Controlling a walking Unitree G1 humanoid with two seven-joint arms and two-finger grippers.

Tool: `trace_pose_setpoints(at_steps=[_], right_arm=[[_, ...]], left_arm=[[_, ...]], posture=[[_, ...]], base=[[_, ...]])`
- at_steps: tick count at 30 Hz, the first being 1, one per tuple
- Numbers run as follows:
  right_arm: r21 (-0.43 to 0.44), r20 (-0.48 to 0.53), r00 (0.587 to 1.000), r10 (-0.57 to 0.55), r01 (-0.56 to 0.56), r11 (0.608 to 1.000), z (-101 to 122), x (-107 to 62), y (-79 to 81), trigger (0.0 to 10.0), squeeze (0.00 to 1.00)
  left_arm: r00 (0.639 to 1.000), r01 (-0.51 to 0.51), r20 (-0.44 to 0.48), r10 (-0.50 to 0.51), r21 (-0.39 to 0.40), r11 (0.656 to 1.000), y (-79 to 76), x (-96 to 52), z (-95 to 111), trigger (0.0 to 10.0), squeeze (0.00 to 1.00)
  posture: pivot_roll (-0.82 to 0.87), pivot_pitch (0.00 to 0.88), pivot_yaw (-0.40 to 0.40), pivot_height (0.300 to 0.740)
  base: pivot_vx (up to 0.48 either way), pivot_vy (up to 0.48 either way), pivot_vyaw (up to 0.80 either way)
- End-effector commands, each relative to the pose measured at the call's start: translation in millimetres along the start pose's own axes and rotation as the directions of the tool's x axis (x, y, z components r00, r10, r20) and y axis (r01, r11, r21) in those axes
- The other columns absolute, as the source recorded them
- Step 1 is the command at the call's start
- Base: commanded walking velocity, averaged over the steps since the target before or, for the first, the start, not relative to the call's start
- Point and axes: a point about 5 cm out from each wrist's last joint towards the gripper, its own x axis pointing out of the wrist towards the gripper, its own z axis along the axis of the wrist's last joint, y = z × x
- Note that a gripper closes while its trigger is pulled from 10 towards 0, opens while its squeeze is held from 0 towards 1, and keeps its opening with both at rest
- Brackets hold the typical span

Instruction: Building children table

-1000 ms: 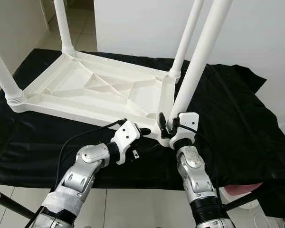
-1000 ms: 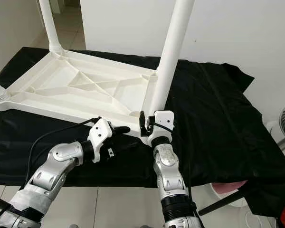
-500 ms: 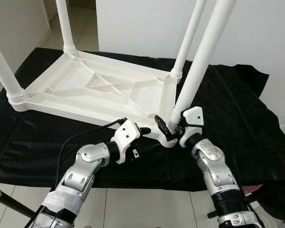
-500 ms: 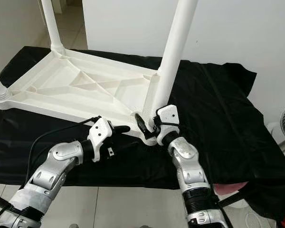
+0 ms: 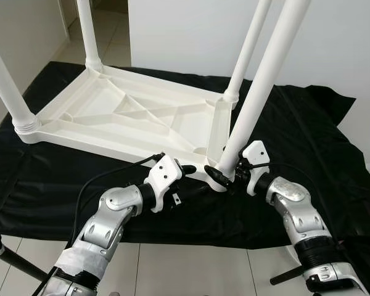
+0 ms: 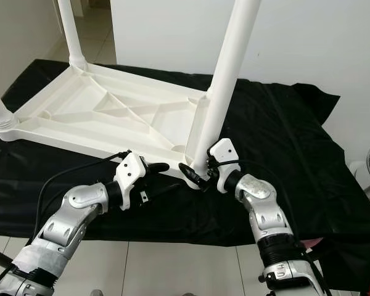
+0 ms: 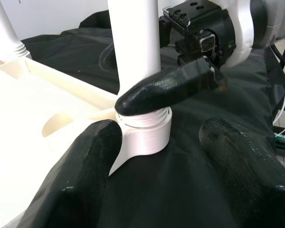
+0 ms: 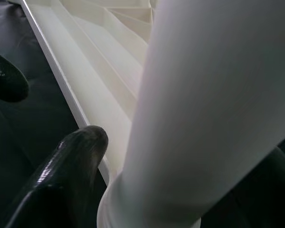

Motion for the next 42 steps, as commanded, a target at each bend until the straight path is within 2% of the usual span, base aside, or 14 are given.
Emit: trace_pose_setpoints(at_steps=[1,2,4,5,13,19,27,29,33,35,38,40,41,42], right_arm=[[-0.006,-0.018,1.0,-0.001,0.001,1.0,-2.7,-2.2,-3.7,3.6,0.0],[0.006,-0.032,0.999,-0.006,0.006,1.0,-5.8,-1.7,-8.4,1.1,0.0],[0.006,-0.032,0.999,-0.006,0.006,1.0,-5.8,-1.7,-8.4,1.1,0.0],[0.025,-0.045,0.999,-0.002,0.003,1.0,-10.3,-1.1,-10.9,0.0,0.0],[0.078,-0.035,0.999,0.012,-0.009,0.997,-16.0,1.7,-6.7,0.0,0.0],[0.12,0.021,1.0,0.017,-0.019,0.993,-14.3,3.2,7.6,0.0,0.0],[0.128,-0.017,0.995,-0.097,0.098,0.987,-21.3,8.7,15.6,0.0,0.0],[0.17,0.004,0.989,-0.149,0.146,0.975,-20.5,10.8,27.8,0.0,0.0],[0.192,0.01,0.986,-0.168,0.163,0.968,-20.6,10.8,32.8,0.0,0.0],[0.219,0.023,0.971,-0.237,0.227,0.949,-19.1,9.9,40.4,0.0,0.0],[0.226,0.024,0.961,-0.277,0.264,0.938,-18.2,9.3,42.1,0.0,0.0],[0.264,0.033,0.929,-0.369,0.348,0.899,-13.6,11.0,48.7,0.0,0.0],[0.264,0.033,0.929,-0.369,0.348,0.899,-13.6,11.0,48.7,0.0,0.0],[0.277,0.038,0.91,-0.413,0.388,0.879,-10.5,12.0,51.3,0.0,0.0]], left_arm=[[0.999,-0.038,0.002,0.038,0.007,0.999,1.1,2.2,2.7,10.0,0.0],[0.999,-0.037,0.004,0.037,0.006,0.999,1.0,2.4,3.2,10.0,0.0],[0.999,-0.037,0.004,0.037,0.006,0.999,1.0,2.4,3.2,10.0,0.0],[0.999,-0.035,0.005,0.035,0.005,0.999,0.9,2.6,3.8,10.0,0.0],[0.999,-0.034,0.006,0.034,0.005,0.999,1.2,1.8,5.3,10.0,0.0],[0.999,-0.039,0.009,0.039,0.004,0.999,1.8,2.5,6.6,10.0,0.0],[0.999,-0.044,0.007,0.044,0.011,0.999,5.4,2.9,6.8,10.0,0.0],[0.999,-0.039,0.002,0.039,0.021,0.999,7.6,3.0,7.0,10.0,0.0],[0.999,-0.038,0.0,0.038,0.023,0.999,8.2,3.4,7.1,10.0,0.0],[0.999,-0.035,-0.001,0.035,0.024,0.999,9.1,4.2,7.2,10.0,0.0],[0.999,-0.033,-0.002,0.033,0.024,0.999,9.5,4.3,7.1,10.0,0.0],[1.0,-0.03,-0.005,0.03,0.022,0.999,11.1,4.7,5.9,10.0,0.0],[1.0,-0.03,-0.005,0.03,0.022,0.999,11.1,4.7,5.9,10.0,0.0],[1.0,-0.029,-0.007,0.029,0.021,0.999,11.6,5.1,5.2,10.0,0.0]], posture=[[0.0,0.018,-0.094,0.74],[0.0,0.023,-0.092,0.74],[0.0,0.023,-0.092,0.74],[0.01,0.029,-0.09,0.74],[0.01,0.036,-0.088,0.74],[0.01,0.046,-0.095,0.74],[0.0,0.043,-0.093,0.74],[0.0,0.04,-0.087,0.74],[0.0,0.04,-0.087,0.74],[-0.01,0.041,-0.086,0.74],[-0.01,0.04,-0.085,0.74],[-0.01,0.038,-0.077,0.74],[-0.01,0.038,-0.077,0.74],[-0.01,0.038,-0.077,0.74]], base=[[0.0,0.0,0.0],[0.0,0.0,0.0],[0.0,0.0,0.0],[0.0,0.0,0.0],[0.0,0.0,0.0],[0.0,0.0,0.0],[0.0,0.0,0.0],[0.0,0.0,0.0],[0.0,0.0,0.0],[0.0,0.0,0.0],[0.0,0.0,0.0],[0.0,0.0,0.0],[0.0,0.0,0.0],[0.0,0.0,0.0]])
